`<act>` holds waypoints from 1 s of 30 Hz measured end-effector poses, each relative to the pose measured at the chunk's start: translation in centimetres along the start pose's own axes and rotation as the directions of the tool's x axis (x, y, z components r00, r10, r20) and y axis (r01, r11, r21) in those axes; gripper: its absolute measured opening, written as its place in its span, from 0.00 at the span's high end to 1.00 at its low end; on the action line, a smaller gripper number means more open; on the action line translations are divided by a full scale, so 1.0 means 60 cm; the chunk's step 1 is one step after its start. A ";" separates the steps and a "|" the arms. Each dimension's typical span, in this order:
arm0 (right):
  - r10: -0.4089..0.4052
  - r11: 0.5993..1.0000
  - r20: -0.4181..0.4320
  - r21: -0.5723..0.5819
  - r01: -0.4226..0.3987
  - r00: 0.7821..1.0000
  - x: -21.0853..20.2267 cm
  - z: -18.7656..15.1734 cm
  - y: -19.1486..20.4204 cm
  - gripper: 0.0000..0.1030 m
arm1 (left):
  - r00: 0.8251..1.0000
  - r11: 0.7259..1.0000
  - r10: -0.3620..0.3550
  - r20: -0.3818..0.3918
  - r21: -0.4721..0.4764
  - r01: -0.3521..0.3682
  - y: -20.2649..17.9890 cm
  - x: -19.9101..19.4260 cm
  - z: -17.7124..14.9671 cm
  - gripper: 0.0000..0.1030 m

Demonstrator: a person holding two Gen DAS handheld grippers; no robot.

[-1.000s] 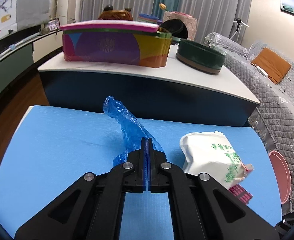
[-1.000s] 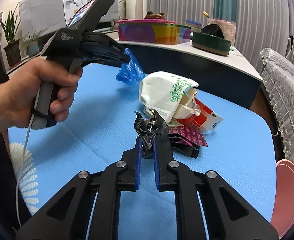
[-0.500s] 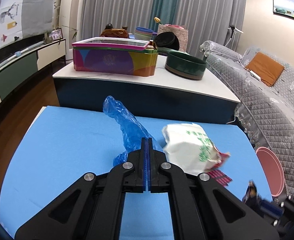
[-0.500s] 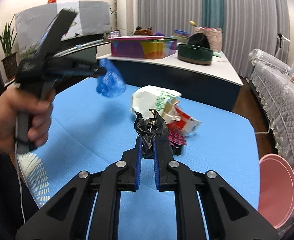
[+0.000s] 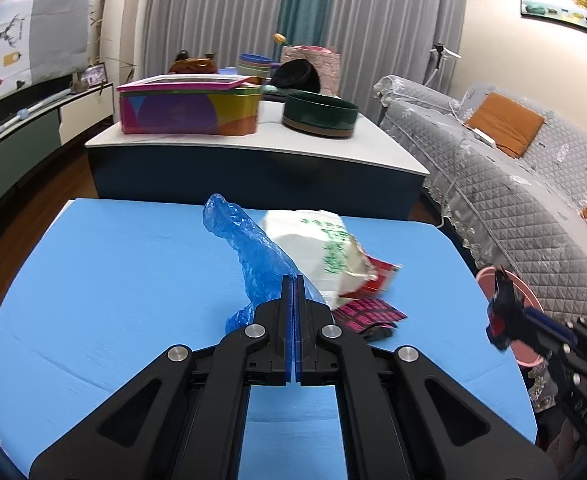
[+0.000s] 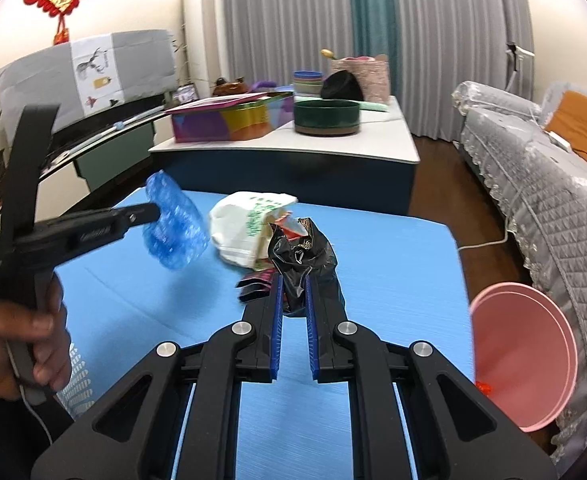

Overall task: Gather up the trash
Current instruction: 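Carry the blue bag and black wrapper over the pink bin with both tools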

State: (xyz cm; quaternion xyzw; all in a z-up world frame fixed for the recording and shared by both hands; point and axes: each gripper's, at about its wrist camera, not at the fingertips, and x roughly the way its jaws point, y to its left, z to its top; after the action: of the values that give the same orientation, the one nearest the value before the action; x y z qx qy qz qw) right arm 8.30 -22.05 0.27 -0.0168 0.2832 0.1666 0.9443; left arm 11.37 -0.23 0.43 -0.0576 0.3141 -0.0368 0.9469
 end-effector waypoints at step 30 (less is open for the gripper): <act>-0.205 0.962 -0.001 0.184 0.201 0.979 -0.066 -0.005 -0.177 0.89 | 0.989 0.980 -0.151 -0.004 0.133 0.150 -0.169 0.002 -0.028 1.00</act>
State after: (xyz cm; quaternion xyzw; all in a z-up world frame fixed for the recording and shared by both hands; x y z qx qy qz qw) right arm 8.46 -33.32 1.51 0.0425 0.2856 0.0425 0.9565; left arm 10.12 -10.46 0.36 -0.0179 0.3030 -0.1289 0.9441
